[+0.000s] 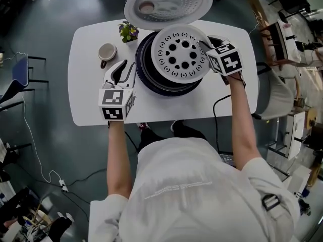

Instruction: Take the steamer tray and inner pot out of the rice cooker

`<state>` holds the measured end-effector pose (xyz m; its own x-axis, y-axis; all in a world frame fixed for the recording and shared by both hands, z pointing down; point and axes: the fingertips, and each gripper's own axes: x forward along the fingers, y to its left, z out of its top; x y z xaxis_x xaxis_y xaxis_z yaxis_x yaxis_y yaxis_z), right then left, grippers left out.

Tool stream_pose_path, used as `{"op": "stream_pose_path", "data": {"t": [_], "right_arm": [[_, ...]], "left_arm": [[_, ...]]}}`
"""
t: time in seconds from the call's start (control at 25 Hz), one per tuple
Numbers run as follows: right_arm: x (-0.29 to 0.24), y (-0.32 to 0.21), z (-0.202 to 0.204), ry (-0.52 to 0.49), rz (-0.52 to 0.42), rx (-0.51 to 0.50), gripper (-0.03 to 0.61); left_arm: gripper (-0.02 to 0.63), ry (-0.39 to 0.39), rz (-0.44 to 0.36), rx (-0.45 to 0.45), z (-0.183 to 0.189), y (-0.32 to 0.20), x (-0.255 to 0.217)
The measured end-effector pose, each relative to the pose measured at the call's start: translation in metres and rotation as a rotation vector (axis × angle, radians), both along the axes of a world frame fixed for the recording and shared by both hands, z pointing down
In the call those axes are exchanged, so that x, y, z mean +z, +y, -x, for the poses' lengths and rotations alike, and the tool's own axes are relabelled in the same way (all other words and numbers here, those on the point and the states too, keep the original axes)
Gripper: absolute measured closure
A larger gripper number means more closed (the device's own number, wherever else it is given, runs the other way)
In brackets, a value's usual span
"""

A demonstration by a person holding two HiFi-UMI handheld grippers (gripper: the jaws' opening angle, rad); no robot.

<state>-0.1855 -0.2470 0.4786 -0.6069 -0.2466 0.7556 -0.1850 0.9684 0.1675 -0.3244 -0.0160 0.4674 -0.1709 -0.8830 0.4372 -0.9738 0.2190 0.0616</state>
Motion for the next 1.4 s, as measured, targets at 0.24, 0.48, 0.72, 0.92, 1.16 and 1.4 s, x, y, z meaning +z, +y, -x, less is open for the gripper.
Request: {"op": "stream_pose_path", "data": {"t": [0.24,0.48,0.72,0.92,1.16,1.4], "right_arm": [[-0.001,0.001,-0.018,-0.115,0.145,0.119,0.482],[-0.012,-0.002,-0.041,-0.331,0.353,0.283,0.515],[-0.025,-0.004,-0.060,-0.417,0.407,0.382,0.522],[-0.035,-0.003,-0.101,-0.479,0.373,0.469,0.520],[-0.051,-0.008,-0.158,-0.544,0.319,0.569,0.518],[-0.063,-0.018,-0.226,-0.628,0.300,0.685,0.515]], "left_arm": [[0.499,-0.002,-0.010,0.028,-0.010,-0.002,-0.006],[0.502,-0.011,-0.038,0.048,-0.023,-0.008,-0.011],[0.508,-0.006,-0.056,0.100,-0.019,-0.024,-0.024],[0.512,-0.020,-0.078,0.179,-0.031,-0.040,-0.036],[0.514,-0.030,-0.099,0.282,-0.061,-0.073,-0.046],[0.514,-0.027,-0.115,0.397,-0.107,-0.111,-0.054]]}}
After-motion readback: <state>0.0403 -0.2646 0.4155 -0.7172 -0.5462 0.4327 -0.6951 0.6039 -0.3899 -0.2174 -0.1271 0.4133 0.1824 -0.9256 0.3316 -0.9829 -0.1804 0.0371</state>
